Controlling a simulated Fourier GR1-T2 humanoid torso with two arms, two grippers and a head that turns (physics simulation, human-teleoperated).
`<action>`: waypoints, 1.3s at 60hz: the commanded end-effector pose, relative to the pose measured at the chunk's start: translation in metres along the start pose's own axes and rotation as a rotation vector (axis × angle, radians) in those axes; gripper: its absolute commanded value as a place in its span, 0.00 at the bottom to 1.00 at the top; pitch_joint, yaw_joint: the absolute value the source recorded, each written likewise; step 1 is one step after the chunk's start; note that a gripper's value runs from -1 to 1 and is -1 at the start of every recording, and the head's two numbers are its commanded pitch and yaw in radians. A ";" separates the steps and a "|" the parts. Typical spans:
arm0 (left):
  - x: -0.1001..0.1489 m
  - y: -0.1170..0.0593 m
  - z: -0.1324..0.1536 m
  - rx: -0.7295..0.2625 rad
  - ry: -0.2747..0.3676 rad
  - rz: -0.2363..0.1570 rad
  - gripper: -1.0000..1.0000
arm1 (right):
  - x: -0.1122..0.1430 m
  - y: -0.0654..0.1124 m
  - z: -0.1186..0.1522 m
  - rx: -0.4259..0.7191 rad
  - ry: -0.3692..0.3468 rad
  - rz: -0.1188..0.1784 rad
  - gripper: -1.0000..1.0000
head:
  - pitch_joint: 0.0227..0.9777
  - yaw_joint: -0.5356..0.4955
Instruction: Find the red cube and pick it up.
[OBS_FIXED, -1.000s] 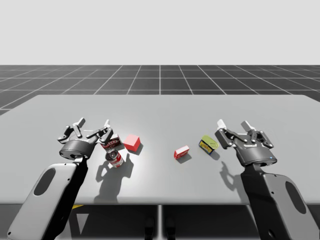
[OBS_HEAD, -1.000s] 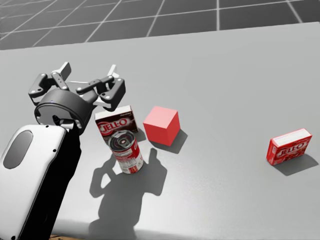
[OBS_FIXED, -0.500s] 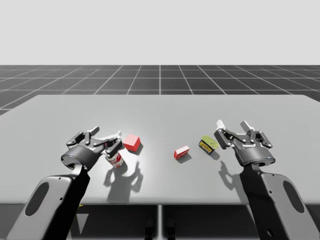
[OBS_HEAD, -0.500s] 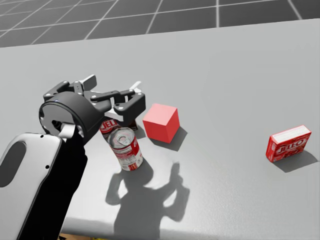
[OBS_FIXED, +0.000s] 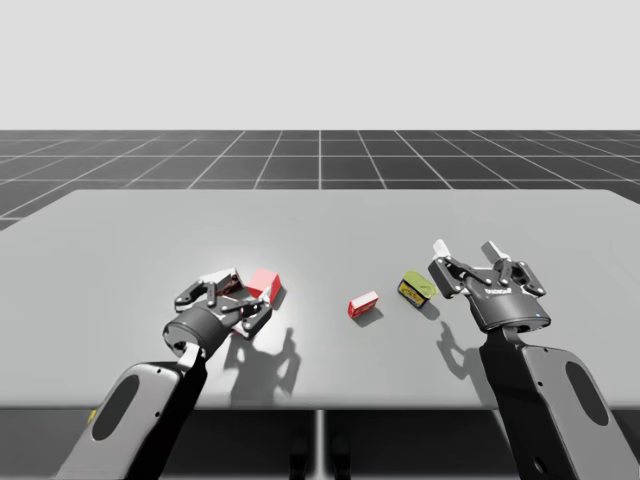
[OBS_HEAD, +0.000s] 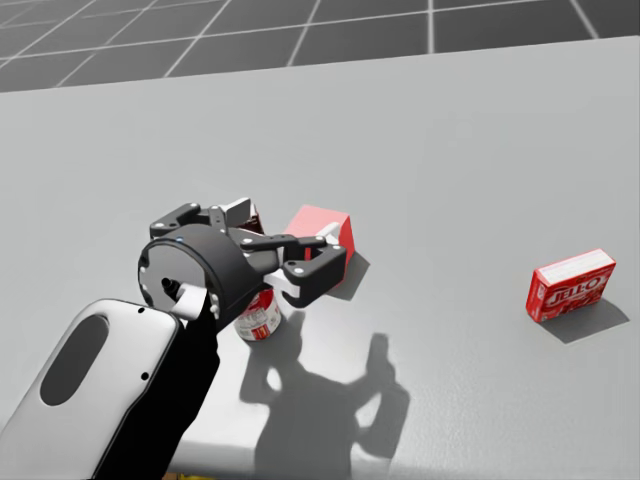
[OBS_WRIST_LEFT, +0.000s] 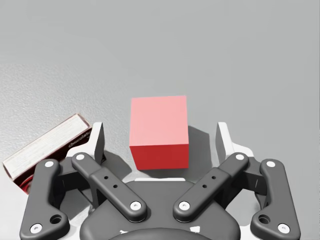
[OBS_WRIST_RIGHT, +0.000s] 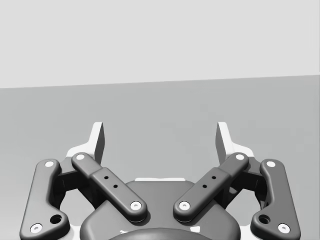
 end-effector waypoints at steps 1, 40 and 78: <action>-0.012 -0.006 -0.016 -0.002 0.105 -0.004 0.00 | 0.000 0.000 0.000 0.000 -0.001 0.002 0.00 | 0.80 0.74; -0.013 0.002 -0.077 0.014 0.199 0.013 0.00 | 0.000 -0.001 0.000 0.001 0.002 0.002 0.00 | 0.81 0.73; -0.025 -0.004 -0.086 -0.048 0.342 -0.028 1.00 | 0.000 -0.002 -0.001 0.003 0.008 0.000 0.00 | 0.81 0.71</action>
